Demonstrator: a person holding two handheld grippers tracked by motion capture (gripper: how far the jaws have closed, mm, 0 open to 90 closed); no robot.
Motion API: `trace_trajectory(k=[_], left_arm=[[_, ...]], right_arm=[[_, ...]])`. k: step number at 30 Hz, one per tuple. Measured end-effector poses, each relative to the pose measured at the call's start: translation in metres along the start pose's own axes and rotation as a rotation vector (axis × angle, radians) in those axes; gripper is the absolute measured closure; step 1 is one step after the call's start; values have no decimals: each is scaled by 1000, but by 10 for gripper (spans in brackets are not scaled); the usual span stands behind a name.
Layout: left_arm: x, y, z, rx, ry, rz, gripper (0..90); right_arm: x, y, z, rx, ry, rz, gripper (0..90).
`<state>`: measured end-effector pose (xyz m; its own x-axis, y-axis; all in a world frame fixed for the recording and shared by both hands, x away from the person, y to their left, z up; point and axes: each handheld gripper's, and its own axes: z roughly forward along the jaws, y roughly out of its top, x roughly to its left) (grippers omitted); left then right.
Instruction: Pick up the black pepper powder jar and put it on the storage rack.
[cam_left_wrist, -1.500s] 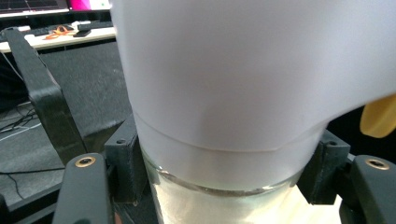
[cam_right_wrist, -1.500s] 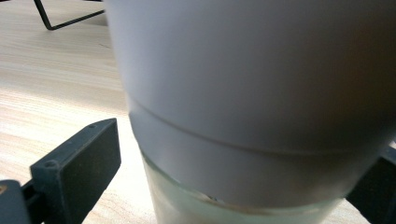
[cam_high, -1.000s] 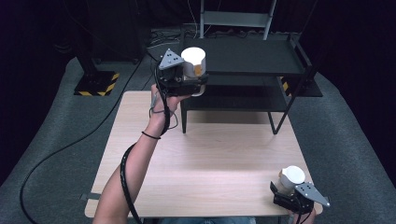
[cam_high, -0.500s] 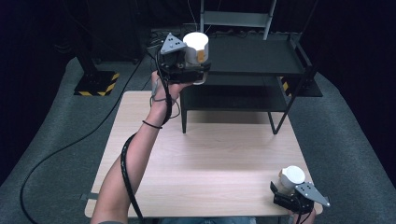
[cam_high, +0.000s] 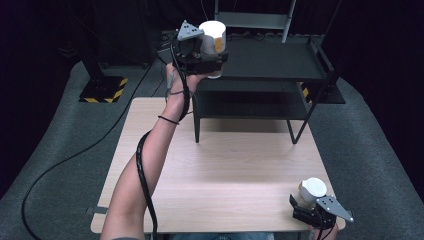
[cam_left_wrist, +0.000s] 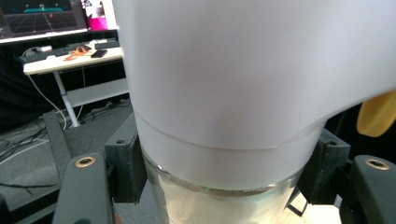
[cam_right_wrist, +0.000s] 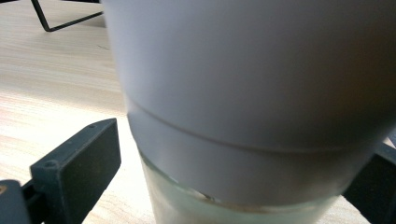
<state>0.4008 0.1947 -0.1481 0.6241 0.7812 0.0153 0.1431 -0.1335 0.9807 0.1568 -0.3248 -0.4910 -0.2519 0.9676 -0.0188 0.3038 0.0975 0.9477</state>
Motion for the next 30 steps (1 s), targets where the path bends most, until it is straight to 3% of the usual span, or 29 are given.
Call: trace_trajectory(k=[11, 21, 24, 30], left_arm=[[7, 6, 24, 58, 53, -27, 307], [14, 6, 41, 96, 72, -46, 307], [20, 4, 41, 92, 57, -69, 307], [17, 1, 39, 85, 58, -34, 307]], right_arm=[[0, 0, 0, -2, 0, 0, 1], [0, -1, 0, -5, 1, -1, 1], [0, -1, 0, -4, 1, -1, 1], [0, -1, 0, -4, 1, -2, 1]])
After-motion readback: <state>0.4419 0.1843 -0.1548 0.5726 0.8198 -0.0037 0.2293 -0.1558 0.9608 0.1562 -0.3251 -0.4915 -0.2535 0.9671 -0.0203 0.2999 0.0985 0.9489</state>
